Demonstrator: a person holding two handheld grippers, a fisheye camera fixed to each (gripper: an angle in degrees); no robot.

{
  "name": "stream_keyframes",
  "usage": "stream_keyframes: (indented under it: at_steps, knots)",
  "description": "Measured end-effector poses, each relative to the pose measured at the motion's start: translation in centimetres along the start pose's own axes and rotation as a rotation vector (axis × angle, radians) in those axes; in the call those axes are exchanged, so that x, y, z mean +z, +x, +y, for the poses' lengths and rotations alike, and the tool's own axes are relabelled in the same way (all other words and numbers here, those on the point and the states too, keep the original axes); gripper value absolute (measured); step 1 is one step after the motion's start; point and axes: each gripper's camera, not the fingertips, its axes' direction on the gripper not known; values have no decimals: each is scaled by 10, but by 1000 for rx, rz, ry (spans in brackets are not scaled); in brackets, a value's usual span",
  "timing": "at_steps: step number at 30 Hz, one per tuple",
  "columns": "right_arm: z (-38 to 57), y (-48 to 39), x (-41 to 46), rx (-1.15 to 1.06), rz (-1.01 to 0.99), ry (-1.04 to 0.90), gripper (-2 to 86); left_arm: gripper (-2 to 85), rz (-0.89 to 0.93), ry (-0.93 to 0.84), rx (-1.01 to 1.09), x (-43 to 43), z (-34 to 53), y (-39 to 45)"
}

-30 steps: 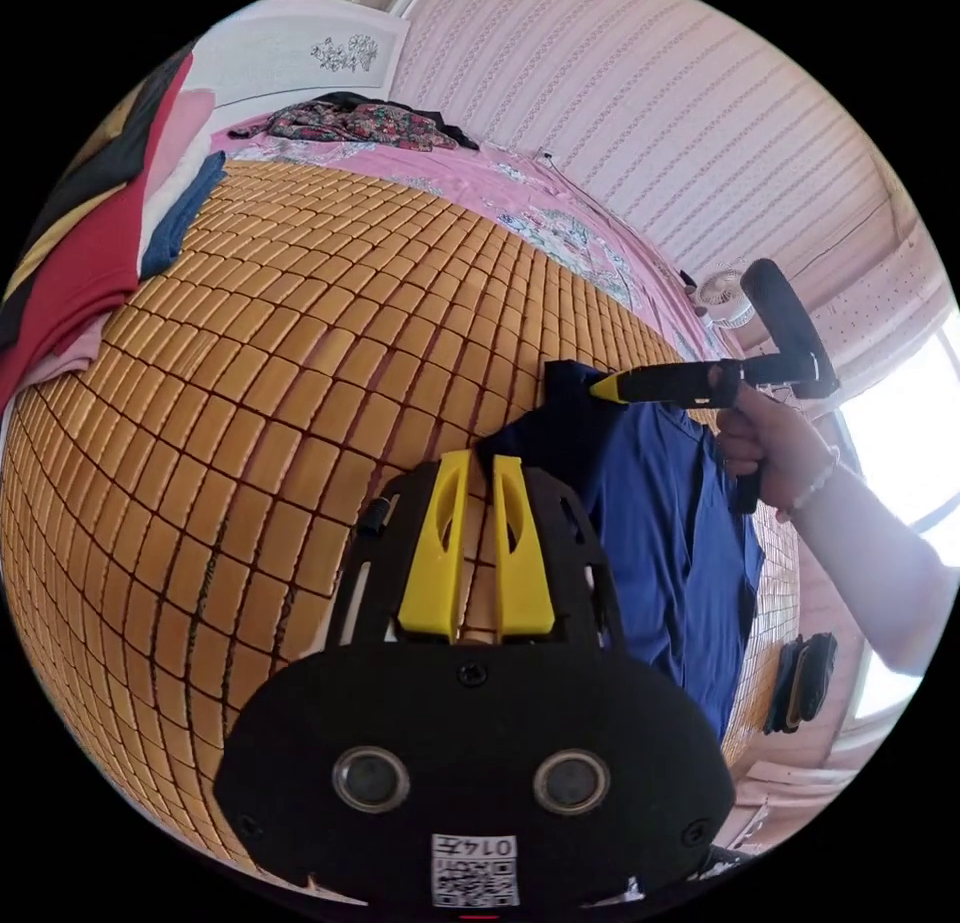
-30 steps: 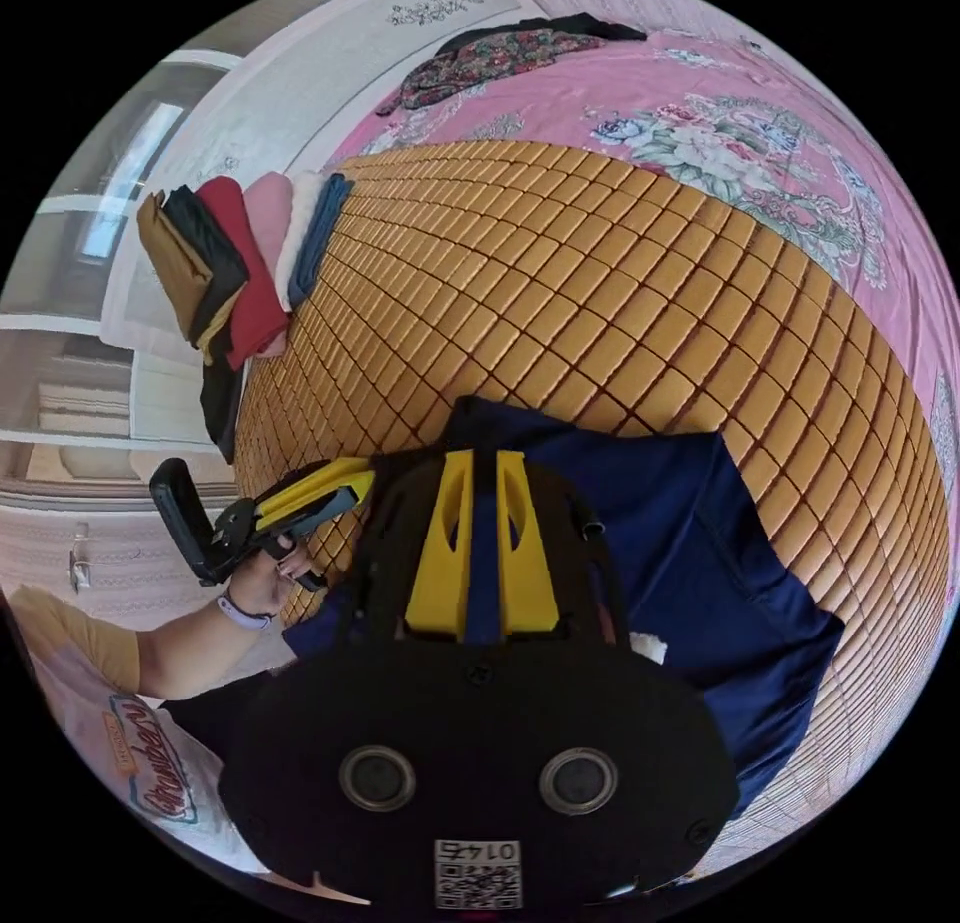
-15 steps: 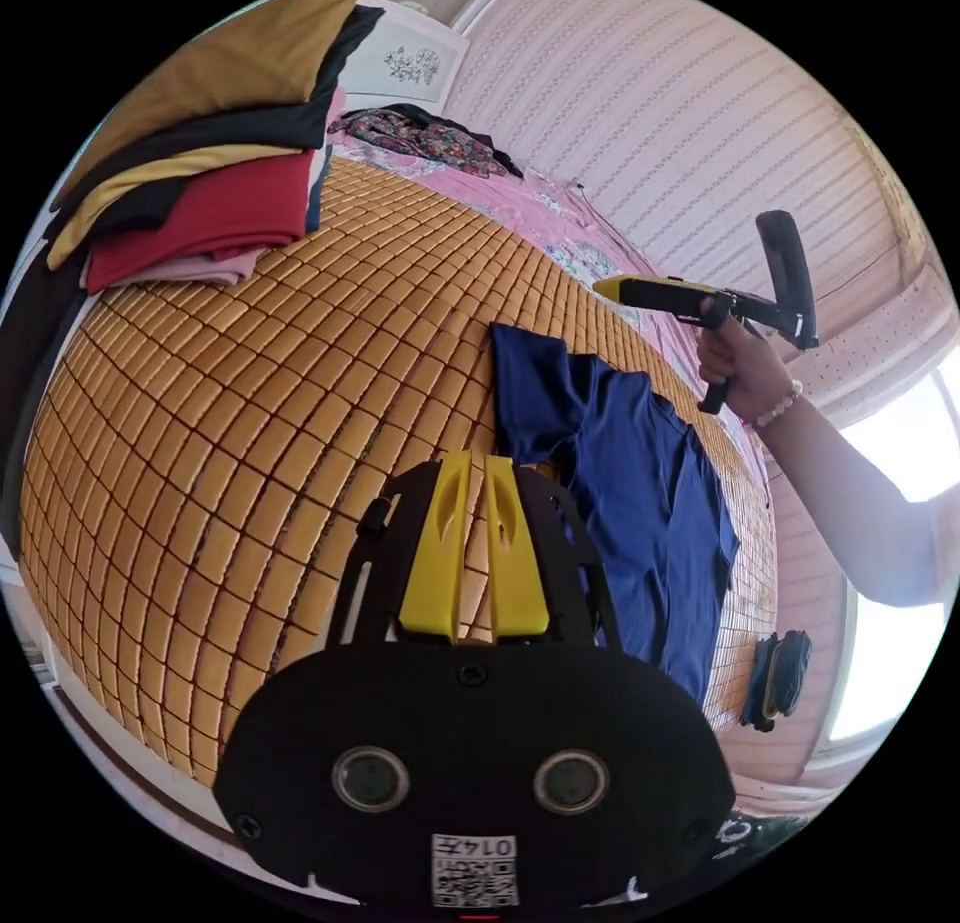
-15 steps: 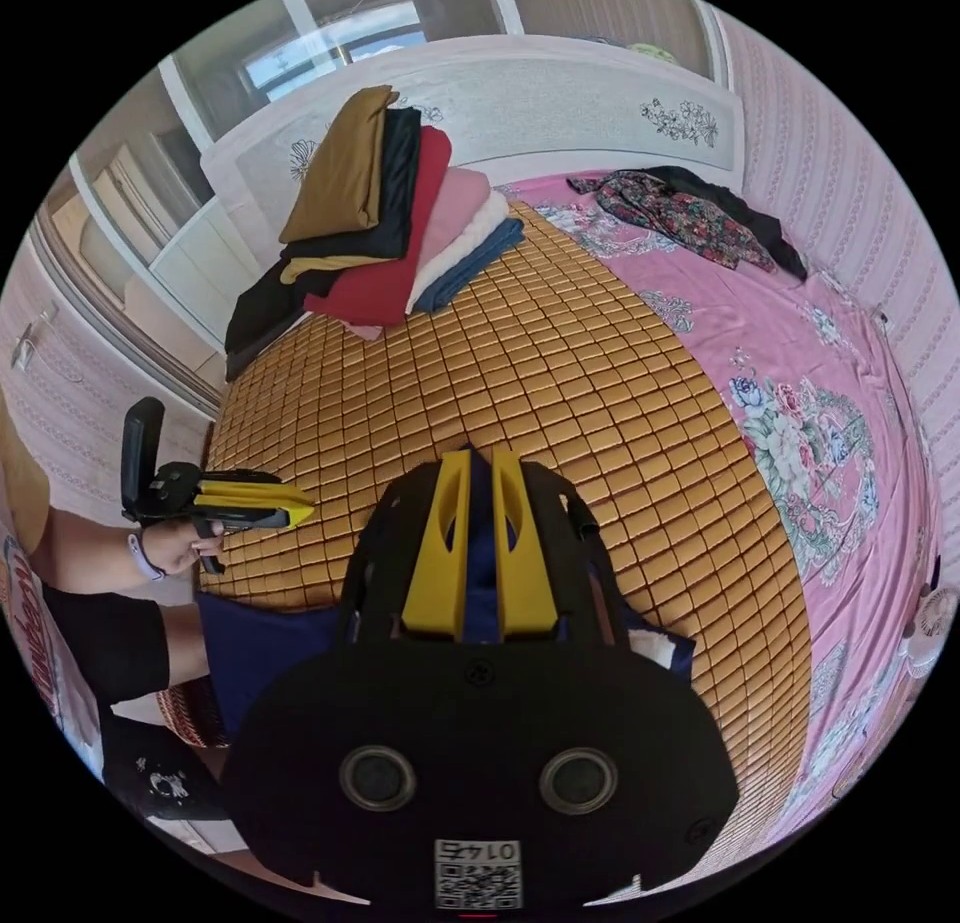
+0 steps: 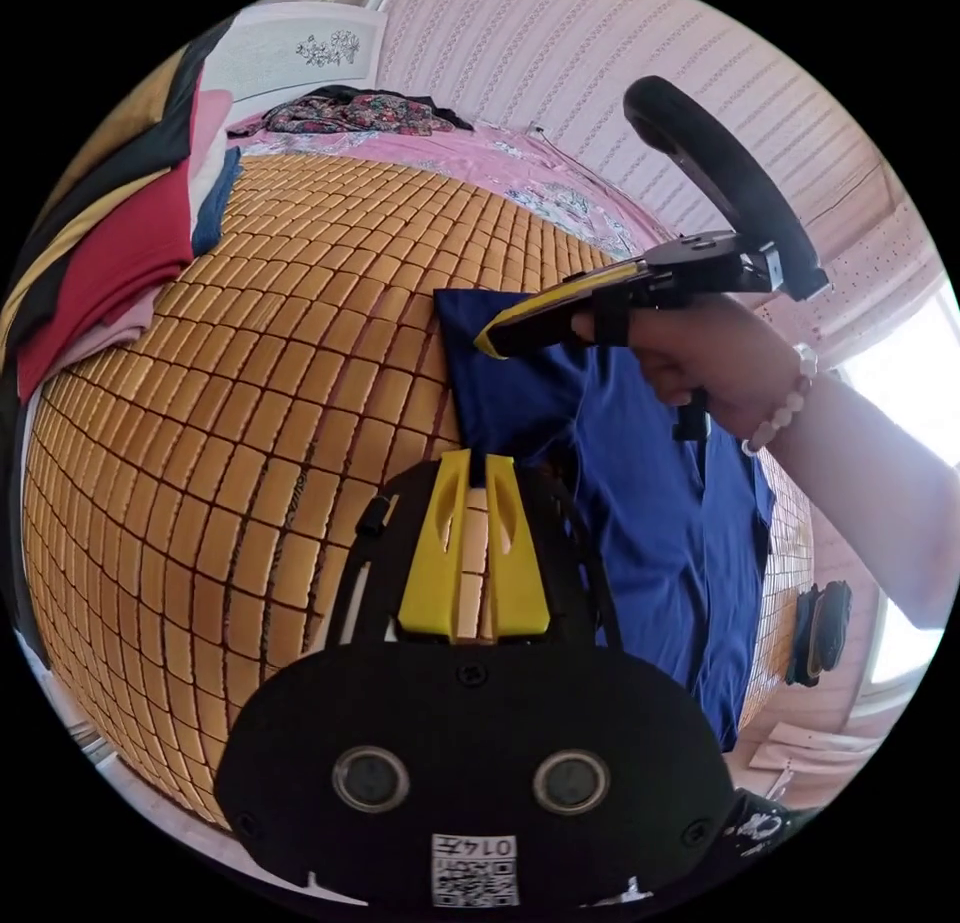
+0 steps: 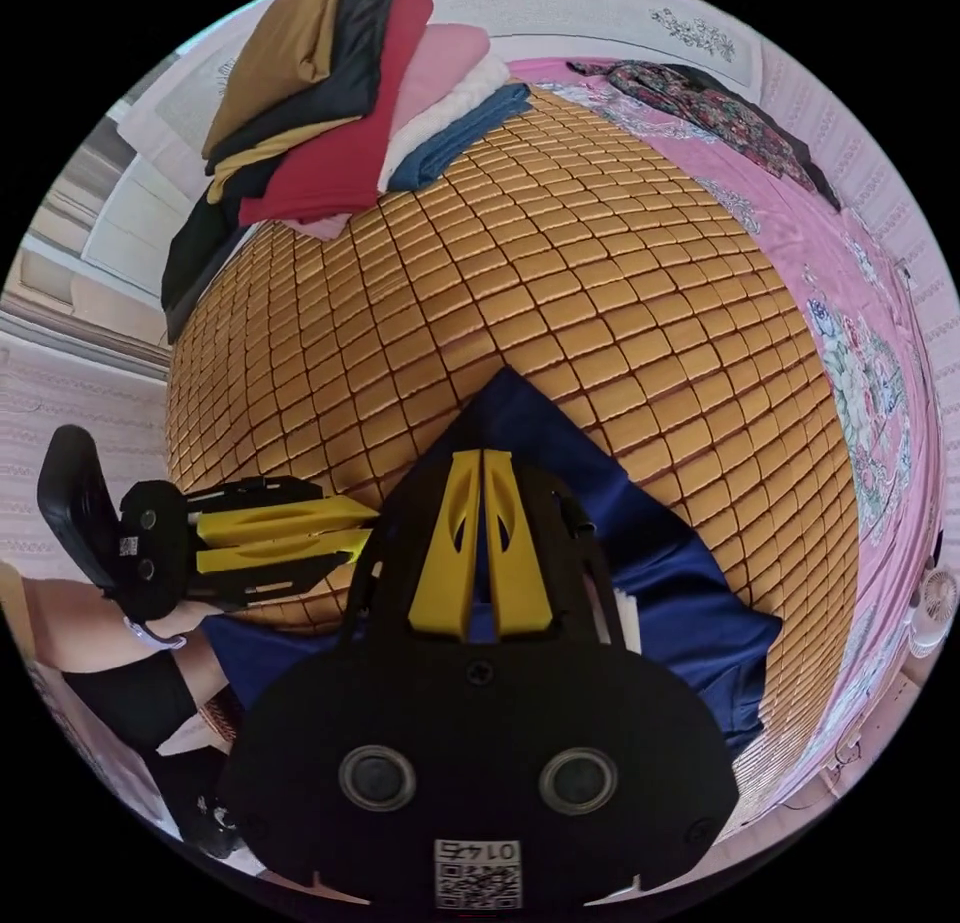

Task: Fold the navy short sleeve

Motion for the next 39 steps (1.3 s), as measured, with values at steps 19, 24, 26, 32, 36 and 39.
stream_keyframes:
  at_steps: [19, 24, 26, 32, 36, 39]
  knots:
    - [235, -154, -72, -204, 680, 49, -3, -10, 176, 34, 251, -2, 17, 176]
    - [293, -128, -91, -7, 612, 5, -8, -9, 205, -44, 329, 33, 22, 246]
    - [335, -107, -104, 155, 531, -5, -6, -9, 215, -76, 363, 51, 24, 281]
    - [464, -37, -151, 659, 378, 56, 28, -4, 227, -129, 465, 92, 14, 368]
    - [528, 3, -176, 863, 365, 106, 46, 1, 203, -140, 519, 118, -1, 416]
    - [566, 35, -193, 976, 366, 169, 49, 5, 227, -164, 544, 142, -14, 459]
